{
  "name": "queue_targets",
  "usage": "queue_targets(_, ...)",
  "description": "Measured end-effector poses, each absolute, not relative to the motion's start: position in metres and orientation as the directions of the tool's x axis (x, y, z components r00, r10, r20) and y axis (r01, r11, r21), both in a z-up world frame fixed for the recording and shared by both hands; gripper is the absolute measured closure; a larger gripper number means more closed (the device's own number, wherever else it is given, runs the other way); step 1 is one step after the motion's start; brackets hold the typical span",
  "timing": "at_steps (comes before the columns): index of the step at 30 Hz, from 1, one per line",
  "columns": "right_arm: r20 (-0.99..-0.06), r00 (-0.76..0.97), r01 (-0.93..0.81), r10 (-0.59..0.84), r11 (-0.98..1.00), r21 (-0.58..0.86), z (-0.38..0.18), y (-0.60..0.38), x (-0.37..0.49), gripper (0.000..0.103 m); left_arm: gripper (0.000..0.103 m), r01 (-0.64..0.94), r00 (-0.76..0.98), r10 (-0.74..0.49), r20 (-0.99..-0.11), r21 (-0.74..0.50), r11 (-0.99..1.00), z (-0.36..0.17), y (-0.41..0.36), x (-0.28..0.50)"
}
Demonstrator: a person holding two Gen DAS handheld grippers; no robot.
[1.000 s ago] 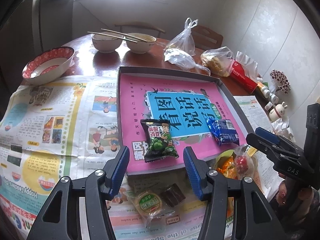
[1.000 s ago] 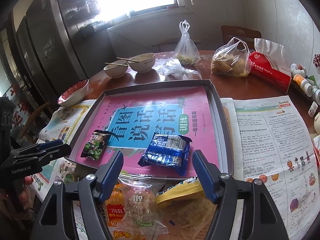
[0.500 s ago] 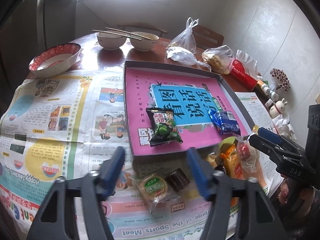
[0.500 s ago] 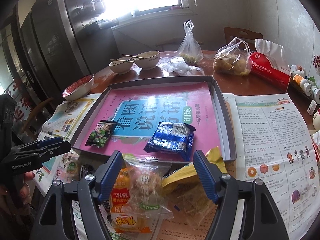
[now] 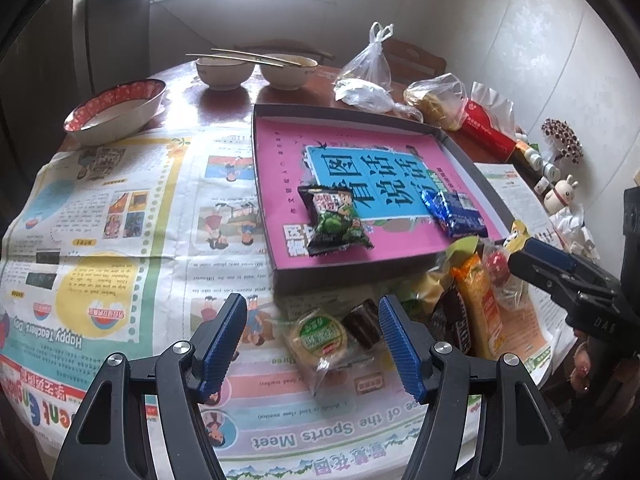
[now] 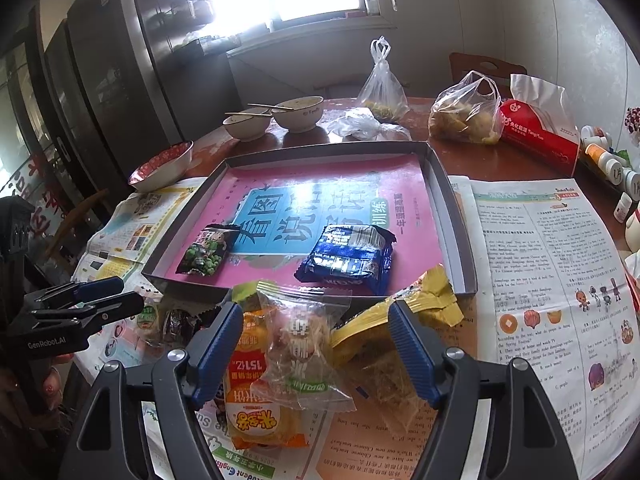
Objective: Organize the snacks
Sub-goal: 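Move both grippers back toward the remaining snacks on the newspaper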
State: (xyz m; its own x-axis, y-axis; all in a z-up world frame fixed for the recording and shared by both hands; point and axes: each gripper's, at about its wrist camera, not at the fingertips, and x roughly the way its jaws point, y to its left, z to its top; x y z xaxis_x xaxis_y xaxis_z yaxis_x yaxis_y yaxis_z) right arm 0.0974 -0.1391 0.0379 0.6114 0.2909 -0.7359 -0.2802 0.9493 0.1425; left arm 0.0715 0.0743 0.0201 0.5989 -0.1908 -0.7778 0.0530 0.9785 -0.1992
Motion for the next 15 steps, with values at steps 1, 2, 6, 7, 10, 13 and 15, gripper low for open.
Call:
queue_targets(1, -0.736, 0.611, -0.281, 0.292, 0.949, 0.143, 0.038, -0.139, 0.097, 0.029, 0.033, 0.059, 0.596, -0.188, -0.781, -0.191, 0.98, 0.019, 0.073, 0.07)
queue_targets(2, -0.737, 0.61, -0.28, 0.291, 0.949, 0.143, 0.037, -0.139, 0.097, 0.029, 0.033, 0.063, 0.594, -0.186, -0.783, -0.186, 0.981, 0.018, 0.073, 0.069)
queue_targets(6, -0.738, 0.608, -0.281, 0.294, 0.949, 0.146, 0.036, -0.139, 0.094, 0.029, 0.033, 0.081, 0.585, -0.173, -0.793, -0.155, 0.985, 0.014, 0.068, 0.065)
queue_targets(7, -0.737, 0.609, -0.28, 0.293, 0.949, 0.145, 0.036, -0.139, 0.094, 0.029, 0.033, 0.089, 0.582, -0.171, -0.795, -0.147, 0.985, 0.013, 0.067, 0.063)
queue_targets(10, -0.737, 0.61, -0.282, 0.293, 0.949, 0.143, 0.036, -0.139, 0.092, 0.029, 0.033, 0.107, 0.577, -0.171, -0.799, -0.133, 0.985, 0.012, 0.064, 0.062)
queue_targets(13, -0.737, 0.609, -0.284, 0.293, 0.948, 0.142, 0.035, -0.14, 0.09, 0.029, 0.033, 0.119, 0.564, -0.167, -0.809, -0.12, 0.986, 0.008, 0.061, 0.061)
queue_targets(15, -0.741, 0.606, -0.28, 0.29, 0.949, 0.143, 0.034, -0.141, 0.089, 0.029, 0.033, 0.124, 0.56, -0.166, -0.812, -0.116, 0.986, 0.007, 0.06, 0.06)
